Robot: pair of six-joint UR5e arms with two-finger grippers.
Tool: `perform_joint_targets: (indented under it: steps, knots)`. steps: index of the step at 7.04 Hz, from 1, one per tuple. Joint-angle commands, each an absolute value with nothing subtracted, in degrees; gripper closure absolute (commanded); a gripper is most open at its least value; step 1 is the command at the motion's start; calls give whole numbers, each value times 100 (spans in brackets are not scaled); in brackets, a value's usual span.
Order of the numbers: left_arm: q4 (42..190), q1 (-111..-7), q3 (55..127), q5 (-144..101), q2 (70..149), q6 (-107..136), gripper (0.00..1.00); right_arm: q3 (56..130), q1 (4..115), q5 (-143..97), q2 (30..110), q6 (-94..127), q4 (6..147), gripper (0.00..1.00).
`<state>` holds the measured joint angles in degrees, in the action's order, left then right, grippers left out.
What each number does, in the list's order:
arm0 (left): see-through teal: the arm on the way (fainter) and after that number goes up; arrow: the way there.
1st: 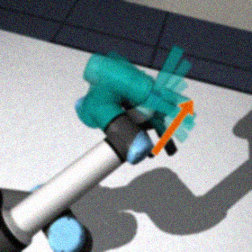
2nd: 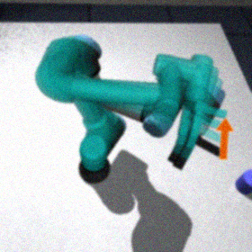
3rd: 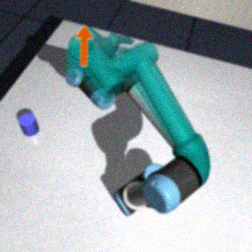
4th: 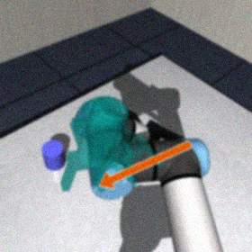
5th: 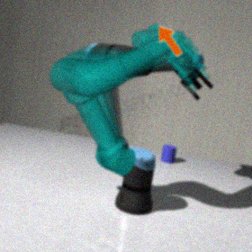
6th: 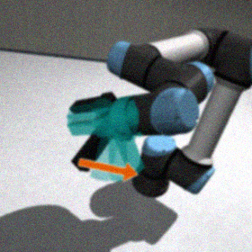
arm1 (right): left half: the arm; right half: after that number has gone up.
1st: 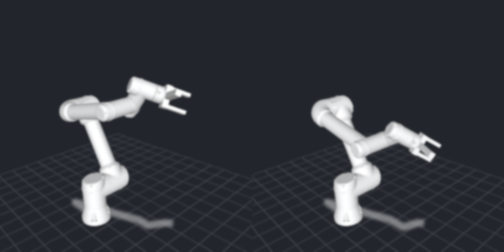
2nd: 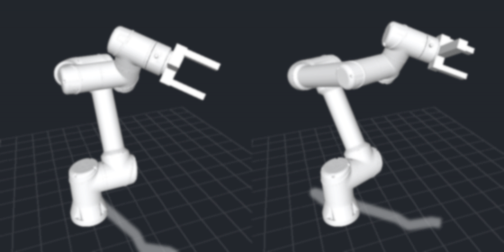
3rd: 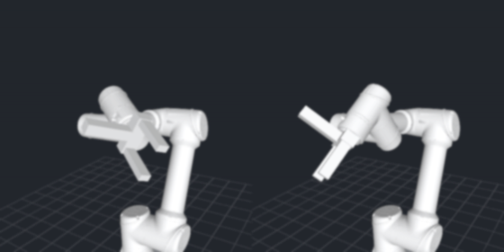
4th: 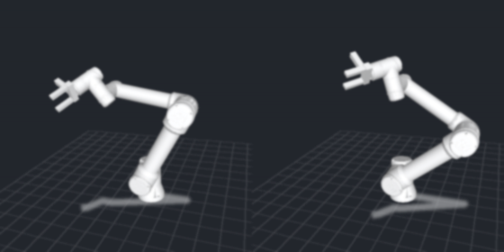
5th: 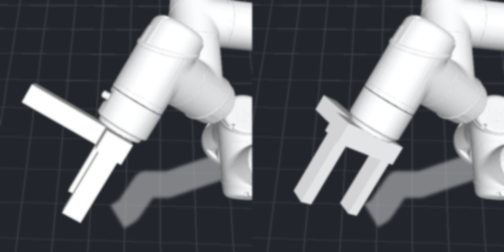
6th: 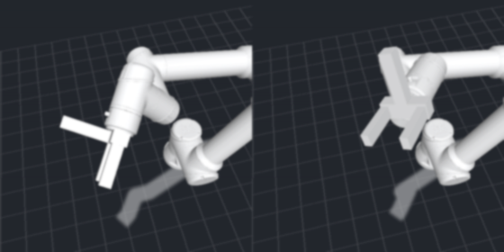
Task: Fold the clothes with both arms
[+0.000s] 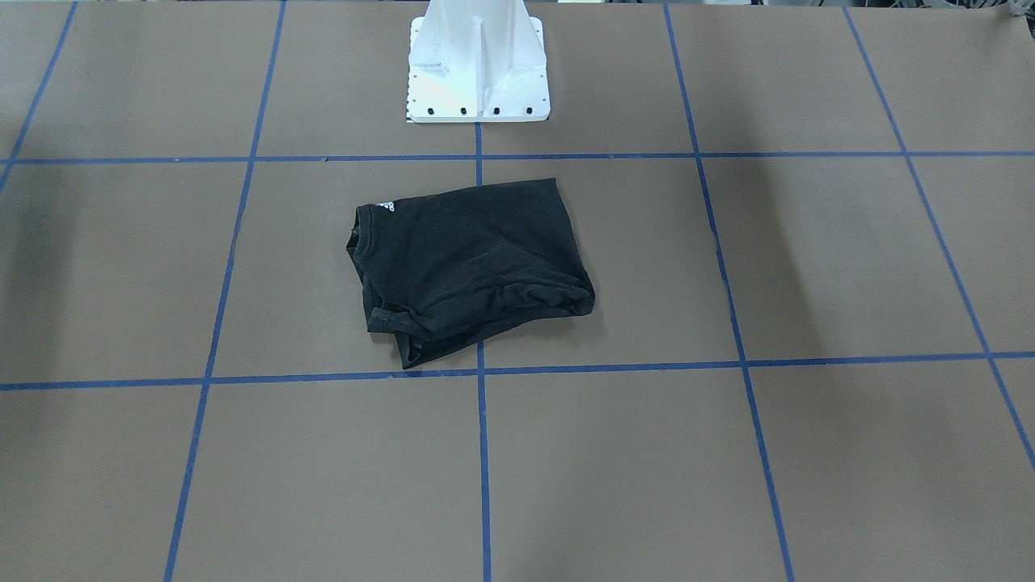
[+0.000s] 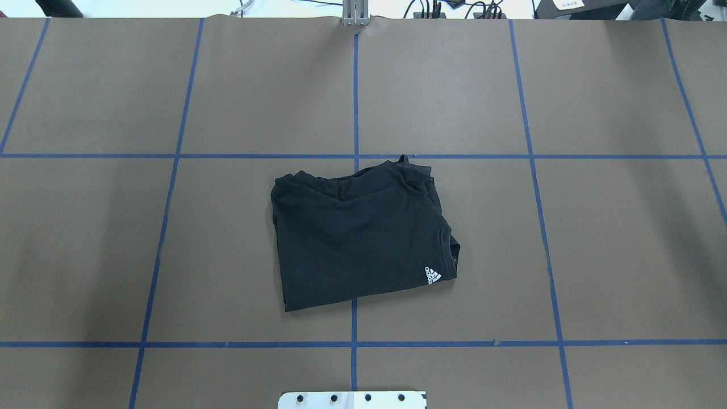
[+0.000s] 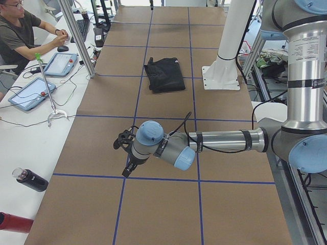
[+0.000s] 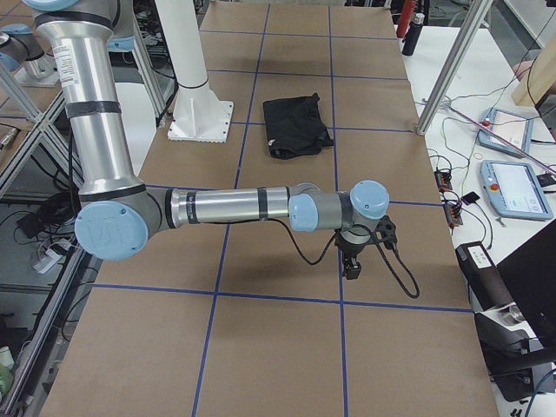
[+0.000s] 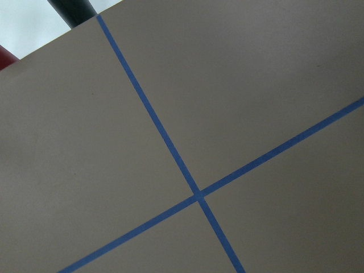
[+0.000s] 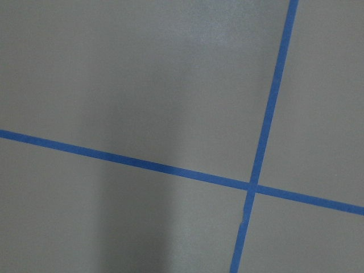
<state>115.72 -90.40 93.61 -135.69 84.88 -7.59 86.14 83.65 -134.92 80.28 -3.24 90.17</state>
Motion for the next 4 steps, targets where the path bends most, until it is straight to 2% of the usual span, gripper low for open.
perform_joint_targets:
  steps: [1,2,4]
  knots:
    - [10392,-9088,10061,-13719,8552,-363,0,8849,8201,-13272,7981,-299,9514,0]
    - [10380,-9088,10220,-13728,8500,170,0,9173,8226,-13271,7946,-290,10154,0]
    - [10572,-9079,10204,-13668,8446,46,0,9299,8261,-13306,8068,-351,10195,0]
